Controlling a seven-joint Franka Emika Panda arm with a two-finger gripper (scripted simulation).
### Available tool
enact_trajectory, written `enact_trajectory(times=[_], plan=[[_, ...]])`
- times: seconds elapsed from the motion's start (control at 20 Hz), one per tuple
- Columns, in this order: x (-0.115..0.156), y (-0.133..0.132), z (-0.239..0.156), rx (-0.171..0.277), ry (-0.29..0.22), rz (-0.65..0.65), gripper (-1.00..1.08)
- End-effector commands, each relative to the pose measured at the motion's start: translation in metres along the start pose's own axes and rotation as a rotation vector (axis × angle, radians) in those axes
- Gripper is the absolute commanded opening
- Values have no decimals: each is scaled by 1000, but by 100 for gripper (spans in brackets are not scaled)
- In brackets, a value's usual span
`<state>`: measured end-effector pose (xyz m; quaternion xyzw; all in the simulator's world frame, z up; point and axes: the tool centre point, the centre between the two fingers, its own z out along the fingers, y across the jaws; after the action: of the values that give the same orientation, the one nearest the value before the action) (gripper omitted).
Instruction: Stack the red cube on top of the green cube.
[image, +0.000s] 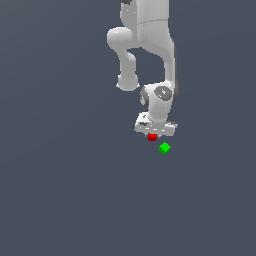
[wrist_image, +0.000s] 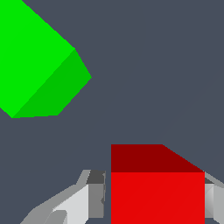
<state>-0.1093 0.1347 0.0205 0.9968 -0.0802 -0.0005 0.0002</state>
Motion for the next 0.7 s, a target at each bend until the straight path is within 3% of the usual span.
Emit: enact_trajectory(times=[0.0,0.65], plan=[[0,0,1,0,1,0,-100],[0,0,-4,0,1,0,-100]])
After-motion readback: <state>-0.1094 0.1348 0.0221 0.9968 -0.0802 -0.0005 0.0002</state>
